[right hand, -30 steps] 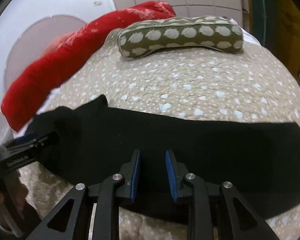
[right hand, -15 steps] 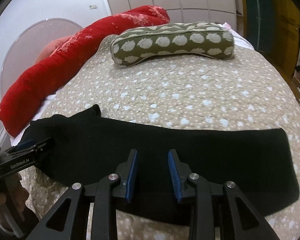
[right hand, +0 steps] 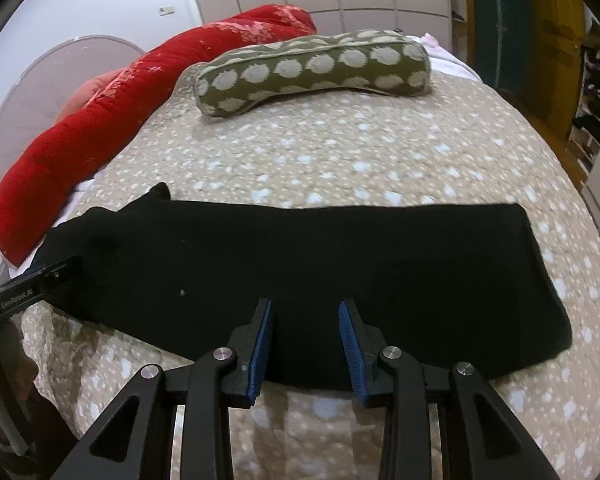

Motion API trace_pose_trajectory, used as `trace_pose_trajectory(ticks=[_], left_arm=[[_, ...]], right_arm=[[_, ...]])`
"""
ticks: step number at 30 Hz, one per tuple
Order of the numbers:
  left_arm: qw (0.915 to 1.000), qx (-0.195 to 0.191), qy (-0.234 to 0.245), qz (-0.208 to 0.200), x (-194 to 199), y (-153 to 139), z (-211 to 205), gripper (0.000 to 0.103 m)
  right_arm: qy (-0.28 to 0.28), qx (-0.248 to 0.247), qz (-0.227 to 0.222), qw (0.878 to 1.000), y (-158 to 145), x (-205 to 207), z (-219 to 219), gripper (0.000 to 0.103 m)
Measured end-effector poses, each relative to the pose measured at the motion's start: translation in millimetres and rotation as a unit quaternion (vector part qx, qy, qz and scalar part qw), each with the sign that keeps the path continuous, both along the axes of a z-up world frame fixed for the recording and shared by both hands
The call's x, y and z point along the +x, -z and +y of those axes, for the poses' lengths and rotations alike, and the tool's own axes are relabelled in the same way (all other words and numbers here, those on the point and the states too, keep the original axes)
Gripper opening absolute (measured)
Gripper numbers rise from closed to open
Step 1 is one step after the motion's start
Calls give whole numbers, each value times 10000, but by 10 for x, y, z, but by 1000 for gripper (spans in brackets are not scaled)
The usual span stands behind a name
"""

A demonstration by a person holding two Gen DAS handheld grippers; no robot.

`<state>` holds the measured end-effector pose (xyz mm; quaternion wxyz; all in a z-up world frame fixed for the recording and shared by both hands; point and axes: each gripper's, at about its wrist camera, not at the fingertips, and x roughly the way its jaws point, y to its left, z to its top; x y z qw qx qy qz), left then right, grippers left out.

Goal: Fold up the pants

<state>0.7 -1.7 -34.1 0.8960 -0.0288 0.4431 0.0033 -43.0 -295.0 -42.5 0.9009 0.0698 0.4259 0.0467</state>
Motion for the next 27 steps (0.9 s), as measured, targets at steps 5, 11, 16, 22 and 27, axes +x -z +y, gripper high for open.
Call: trace_pose_trajectory(ticks=[5,11,16,22,27], left_arm=[[9999,-34,56,-93,-70,-81,-41,92],[9998,-35,135,-110,-119,-92,-107,92],[9997,31,223,-72,-136,-61,-203,92],[9985,50,534,-111,-177,-109,-417,92],[9961,59,883,-33,-142,-97,-680,92]], right_arm=[[96,-34,-42,9999,-62,-87,-86,34],[277,-99,-67,9995,-88,-208,-220,36],[370,-107,-30,9993,-52,-252,-306,36],[568,-106,21,9983,77,-285,-498,36],[685,16,-3,9977,60,-354,-672,36]])
